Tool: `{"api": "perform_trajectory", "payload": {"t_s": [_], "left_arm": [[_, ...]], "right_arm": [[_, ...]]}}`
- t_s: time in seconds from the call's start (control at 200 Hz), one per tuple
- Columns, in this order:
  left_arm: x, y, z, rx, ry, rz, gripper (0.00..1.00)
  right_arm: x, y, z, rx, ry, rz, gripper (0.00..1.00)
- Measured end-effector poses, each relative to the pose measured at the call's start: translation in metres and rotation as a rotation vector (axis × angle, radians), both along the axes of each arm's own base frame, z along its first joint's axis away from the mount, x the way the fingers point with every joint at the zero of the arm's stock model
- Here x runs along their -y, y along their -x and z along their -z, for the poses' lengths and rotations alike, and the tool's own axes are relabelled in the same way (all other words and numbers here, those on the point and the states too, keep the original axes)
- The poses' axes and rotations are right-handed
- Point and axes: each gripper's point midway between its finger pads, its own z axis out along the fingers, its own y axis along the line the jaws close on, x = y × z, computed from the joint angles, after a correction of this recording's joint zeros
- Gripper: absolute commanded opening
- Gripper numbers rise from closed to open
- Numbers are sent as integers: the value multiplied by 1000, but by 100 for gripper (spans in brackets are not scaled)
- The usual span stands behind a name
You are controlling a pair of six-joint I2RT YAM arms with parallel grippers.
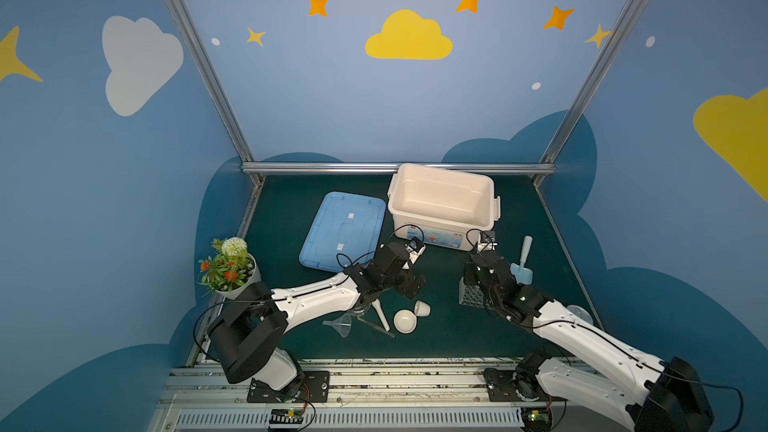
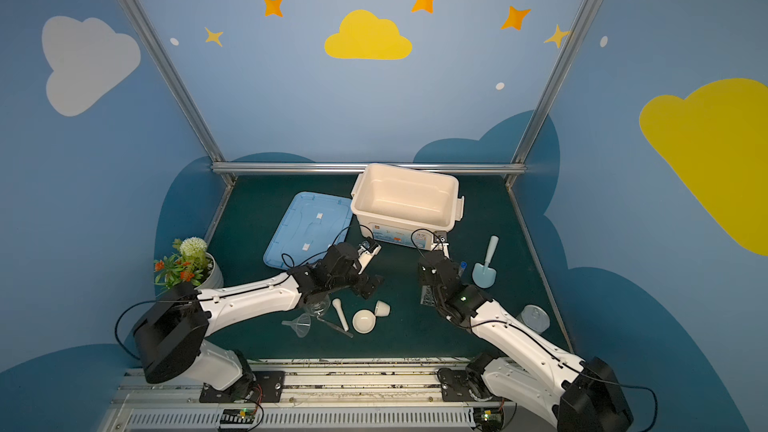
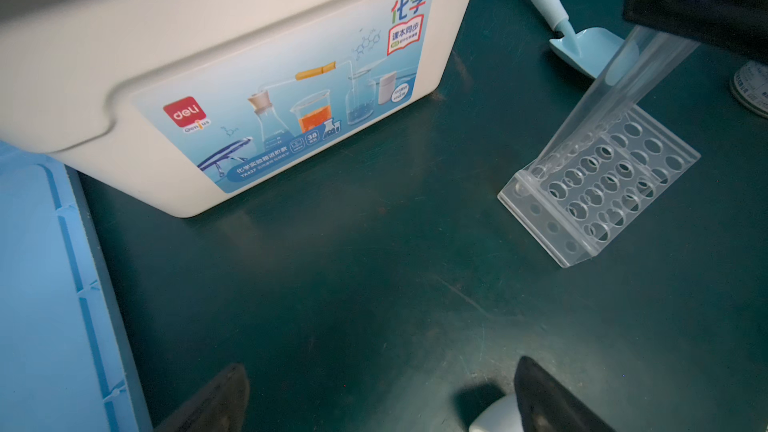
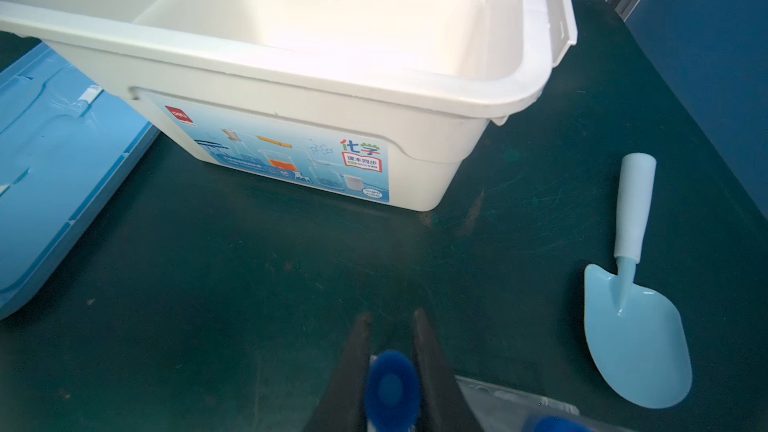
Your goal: Organize the chemistry lab equipment
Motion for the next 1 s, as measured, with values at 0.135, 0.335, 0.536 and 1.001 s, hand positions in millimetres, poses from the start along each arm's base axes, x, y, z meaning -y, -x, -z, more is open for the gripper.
{"api": "perform_trajectory", "payload": {"t_s": [0.135, 0.335, 0.536, 1.001], "left_arm": [[0, 0, 0, 0, 0, 0, 100], [0, 0, 0, -1, -1, 0, 100], [-1, 1, 1, -4, -4, 0, 100], [-4, -2, 3, 0, -17, -22, 100]], "right_arm": [[1, 1, 5, -18, 9, 1, 25], [1, 3, 9, -40, 15, -6, 37], [0, 2, 6, -42, 9, -8, 55], [-2, 4, -13, -6, -27, -30, 77]]}}
